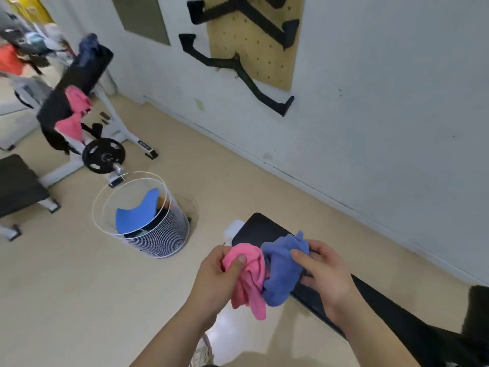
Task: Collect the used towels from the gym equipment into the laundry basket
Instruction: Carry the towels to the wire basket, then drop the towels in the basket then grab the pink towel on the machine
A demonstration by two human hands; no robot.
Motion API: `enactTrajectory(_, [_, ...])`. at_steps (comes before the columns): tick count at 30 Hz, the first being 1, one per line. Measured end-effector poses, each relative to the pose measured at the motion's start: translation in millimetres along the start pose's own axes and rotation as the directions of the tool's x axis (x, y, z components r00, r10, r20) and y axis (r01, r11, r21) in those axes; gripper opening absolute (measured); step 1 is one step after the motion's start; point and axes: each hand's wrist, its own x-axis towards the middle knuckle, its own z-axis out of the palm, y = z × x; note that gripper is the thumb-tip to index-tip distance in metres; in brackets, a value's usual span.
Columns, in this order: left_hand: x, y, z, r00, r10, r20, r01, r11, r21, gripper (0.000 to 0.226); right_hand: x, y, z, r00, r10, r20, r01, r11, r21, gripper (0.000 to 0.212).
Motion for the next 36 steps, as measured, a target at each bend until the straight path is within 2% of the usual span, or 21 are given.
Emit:
enactTrajectory(4, [-5,-8,-82,0.990,-0.053,-0.127,0.039,0.994,-0.105,0.008,11,-3,91,0.995,-0.003,0.103,0.009,0.998,-0.059,0.022])
enactTrajectory(8, [22,-25,-181,0.952,-0.102,-0.289,0.062,0.987,-0.146,0.010,42,3,200,0.990,0.027,0.137,-0.010,0.992,-0.126,0.028])
enactTrajectory(11, [53,-35,-257,0.929,-0.142,-0.343,0.085,0.981,-0.176,0.012,62,6,289,0.992,0.057,0.110,-0.043,0.992,-0.121,0.030])
enactTrajectory(15, [96,-36,-345,0.930,-0.181,-0.319,0.124,0.974,-0.191,0.012,78,4,390,0.994,0.070,0.083,-0.064,0.995,-0.083,0.024])
enactTrajectory(19, [148,-18,-419,0.927,-0.208,-0.313,0.165,0.974,-0.158,0.008,100,-7,462,0.993,0.092,0.075,-0.086,0.993,-0.085,0.012])
enactTrajectory(23, [213,12,-477,0.930,-0.175,-0.324,0.149,0.983,-0.103,0.009,132,-25,512,0.993,0.091,0.072,-0.085,0.993,-0.082,0.025])
enactTrajectory(30, [355,37,-539,0.926,-0.123,-0.358,0.124,0.992,-0.020,0.009,221,-53,593,0.989,0.109,0.100,-0.103,0.992,-0.066,0.029])
enactTrajectory(33, [406,44,-553,0.954,-0.166,-0.248,0.174,0.985,0.009,0.017,259,-60,632,0.988,0.142,0.060,-0.139,0.988,-0.061,0.031])
enactTrajectory(36, [438,39,-575,0.950,-0.301,-0.080,0.310,0.942,0.126,0.044,292,-66,670,0.986,0.168,0.005,-0.166,0.978,-0.125,0.020])
